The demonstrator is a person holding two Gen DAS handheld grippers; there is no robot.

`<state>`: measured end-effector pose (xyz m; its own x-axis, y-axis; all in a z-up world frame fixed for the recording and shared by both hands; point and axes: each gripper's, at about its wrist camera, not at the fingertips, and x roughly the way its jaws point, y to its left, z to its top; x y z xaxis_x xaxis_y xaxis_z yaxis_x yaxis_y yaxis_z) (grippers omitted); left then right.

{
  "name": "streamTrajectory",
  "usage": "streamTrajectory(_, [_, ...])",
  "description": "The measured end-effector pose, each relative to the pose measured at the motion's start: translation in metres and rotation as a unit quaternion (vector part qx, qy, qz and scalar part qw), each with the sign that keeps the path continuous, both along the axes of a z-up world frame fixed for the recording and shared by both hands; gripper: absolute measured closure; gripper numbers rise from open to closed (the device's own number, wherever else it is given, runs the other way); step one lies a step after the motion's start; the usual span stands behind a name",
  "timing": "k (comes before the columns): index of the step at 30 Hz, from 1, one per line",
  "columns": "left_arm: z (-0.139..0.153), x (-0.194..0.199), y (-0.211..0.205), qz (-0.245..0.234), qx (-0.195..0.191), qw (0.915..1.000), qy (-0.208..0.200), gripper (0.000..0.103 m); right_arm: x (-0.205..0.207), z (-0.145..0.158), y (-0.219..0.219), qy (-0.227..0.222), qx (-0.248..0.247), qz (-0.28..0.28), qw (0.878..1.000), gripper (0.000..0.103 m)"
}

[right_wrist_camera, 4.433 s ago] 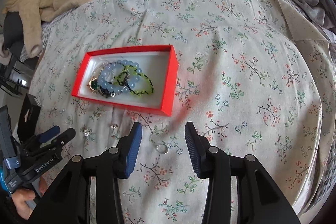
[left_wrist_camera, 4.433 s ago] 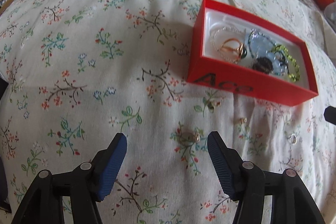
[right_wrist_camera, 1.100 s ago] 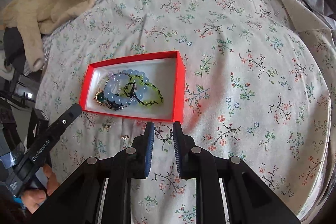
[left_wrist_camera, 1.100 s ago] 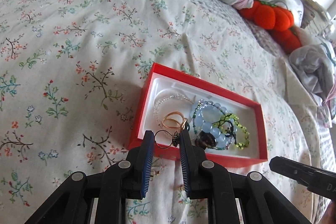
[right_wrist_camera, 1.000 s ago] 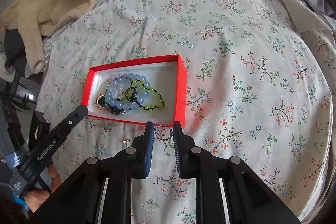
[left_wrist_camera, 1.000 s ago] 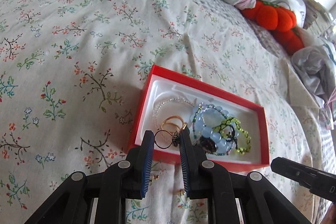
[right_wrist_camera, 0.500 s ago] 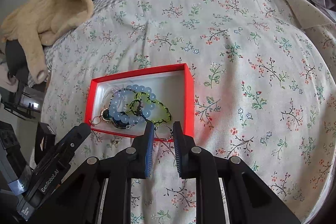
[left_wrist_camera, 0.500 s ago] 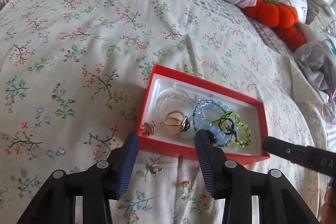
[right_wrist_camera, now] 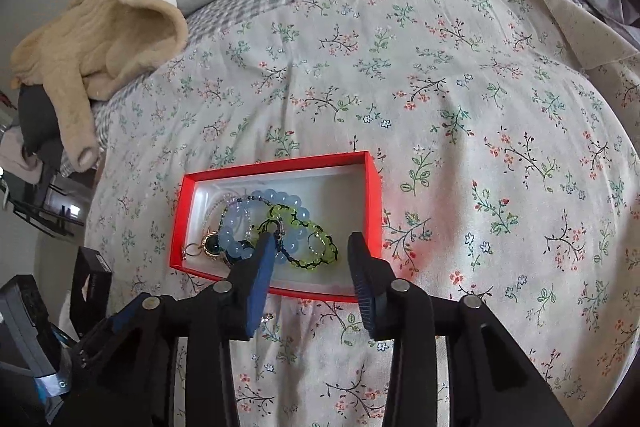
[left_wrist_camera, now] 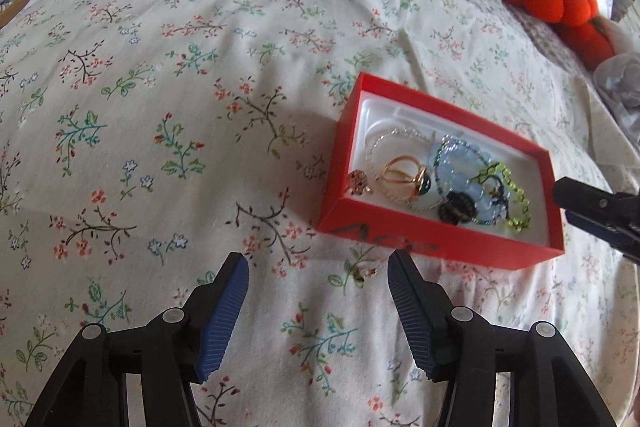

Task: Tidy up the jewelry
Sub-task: 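Carry the earring and silver ring into the red box and open both tools, then grasp the second small gold earring with the left tool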

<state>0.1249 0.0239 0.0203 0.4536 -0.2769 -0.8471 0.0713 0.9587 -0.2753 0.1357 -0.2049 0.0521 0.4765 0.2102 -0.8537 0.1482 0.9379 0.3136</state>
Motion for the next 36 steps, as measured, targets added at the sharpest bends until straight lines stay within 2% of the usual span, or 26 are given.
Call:
streamTrajectory(6, [-0.005,-0.003,0.001,-0.003,0.020,0.9997,0.015,0.036,-0.008,0.004,0.001,0.009,-0.006,0.010,1.000,0.058])
streamTrajectory(12, [-0.014,-0.007,0.001,-0.003,0.047,0.9982,0.038,0.036,-0.020,0.001,0.002,0.039,-0.018,0.014,0.999,0.055])
streamTrajectory(16, [-0.018,-0.014,0.002,0.018,0.063,0.9975,0.026,0.036,-0.026,-0.008,0.004,0.063,-0.036,0.017,0.997,0.053])
streamTrajectory(20, [-0.027,-0.018,0.004,0.035,0.082,0.9960,0.010,0.020,-0.033,-0.015,0.006,0.071,-0.060,0.021,0.995,0.051])
streamTrajectory(23, [-0.037,-0.017,0.006,0.035,0.085,0.9957,0.009,0.019,-0.035,-0.023,0.009,0.074,-0.086,0.028,0.993,0.051])
streamTrajectory(26, [-0.051,-0.016,0.006,0.020,0.082,0.9964,0.005,0.019,-0.038,-0.033,0.008,0.076,-0.116,0.028,0.990,0.051])
streamTrajectory(28, [-0.054,-0.018,0.002,0.004,0.092,0.9956,-0.018,0.019,-0.041,-0.040,0.004,0.083,-0.122,0.024,0.989,0.051])
streamTrajectory(32, [-0.057,-0.029,-0.008,-0.073,0.092,0.9908,-0.067,0.019,-0.048,-0.048,-0.002,0.086,-0.113,0.020,0.990,0.049])
streamTrajectory(35, [-0.060,-0.035,-0.014,-0.108,0.107,0.9847,-0.086,0.019,-0.055,-0.059,0.003,0.073,-0.125,0.045,0.988,0.044])
streamTrajectory(36, [-0.059,-0.035,-0.014,-0.112,0.100,0.9847,-0.087,0.023,-0.056,-0.064,0.006,0.075,-0.132,0.058,0.987,0.044])
